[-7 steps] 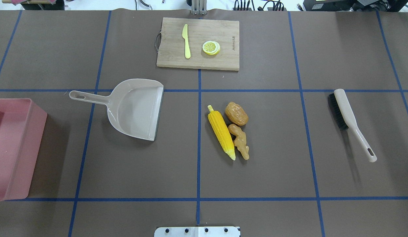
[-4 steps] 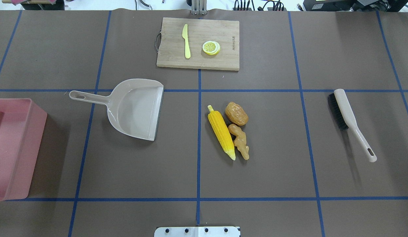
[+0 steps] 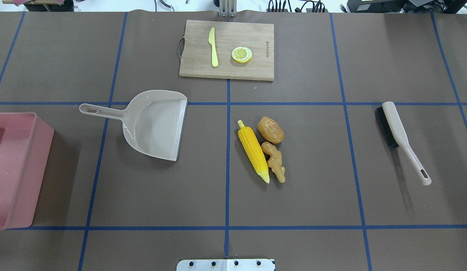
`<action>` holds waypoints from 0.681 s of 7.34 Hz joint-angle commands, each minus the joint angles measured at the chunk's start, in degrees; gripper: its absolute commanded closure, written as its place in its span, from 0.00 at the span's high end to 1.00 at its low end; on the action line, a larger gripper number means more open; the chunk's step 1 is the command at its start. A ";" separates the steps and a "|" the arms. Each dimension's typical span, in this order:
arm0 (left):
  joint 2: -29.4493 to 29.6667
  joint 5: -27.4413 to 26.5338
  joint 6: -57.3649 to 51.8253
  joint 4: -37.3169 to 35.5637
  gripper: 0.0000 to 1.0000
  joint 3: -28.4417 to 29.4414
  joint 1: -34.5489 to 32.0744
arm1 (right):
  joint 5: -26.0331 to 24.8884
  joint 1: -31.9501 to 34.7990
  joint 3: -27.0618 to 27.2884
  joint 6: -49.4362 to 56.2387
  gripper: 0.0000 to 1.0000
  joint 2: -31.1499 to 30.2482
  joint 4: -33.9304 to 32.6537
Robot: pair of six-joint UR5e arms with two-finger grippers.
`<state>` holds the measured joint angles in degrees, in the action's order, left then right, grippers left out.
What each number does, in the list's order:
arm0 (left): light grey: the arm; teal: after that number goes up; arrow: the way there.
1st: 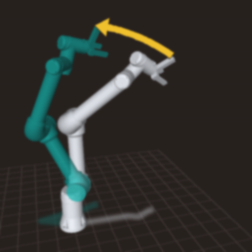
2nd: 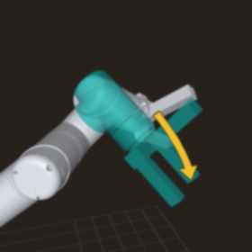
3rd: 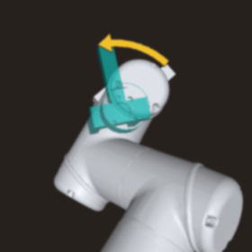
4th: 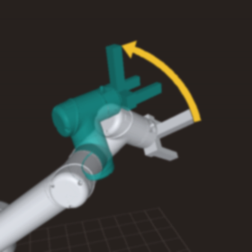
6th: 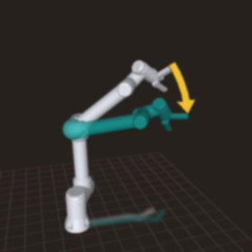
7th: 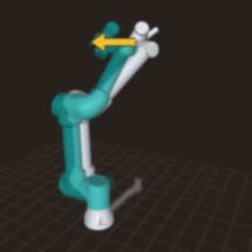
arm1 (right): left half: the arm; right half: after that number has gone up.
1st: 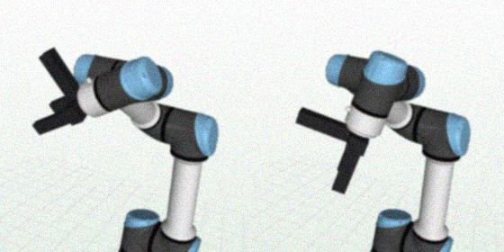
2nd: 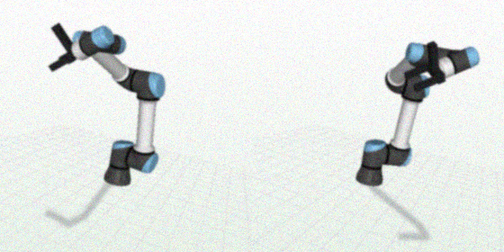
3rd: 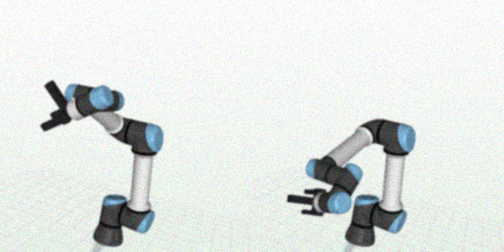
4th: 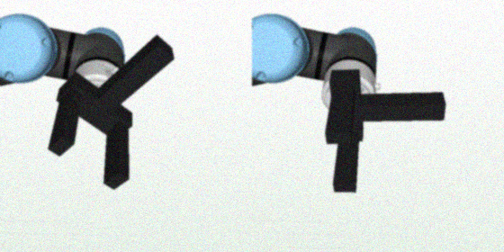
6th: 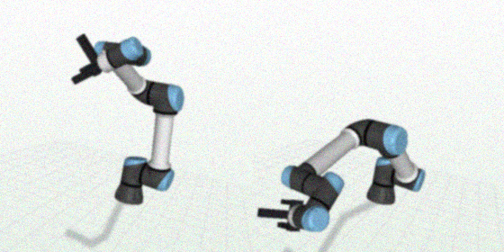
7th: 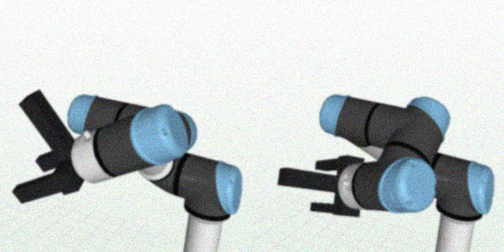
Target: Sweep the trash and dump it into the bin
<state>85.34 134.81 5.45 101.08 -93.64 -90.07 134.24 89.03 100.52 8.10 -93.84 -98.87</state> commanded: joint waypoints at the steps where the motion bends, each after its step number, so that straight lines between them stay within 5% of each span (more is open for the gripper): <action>1: 0.00 0.02 0.00 0.00 1.00 0.04 -0.01 | 0.40 -0.52 2.04 -1.49 1.00 0.15 -0.63; 3: 0.00 0.11 0.00 0.00 1.00 -0.13 -0.01 | 1.64 -4.54 5.89 -9.46 1.00 -0.20 -0.54; 5: -0.09 0.02 0.00 -0.18 1.00 0.13 -0.02 | 0.59 -16.29 8.80 -22.09 1.00 0.06 0.25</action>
<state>85.33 134.88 5.45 101.00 -93.66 -90.07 135.33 79.51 107.36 -6.11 -93.98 -99.12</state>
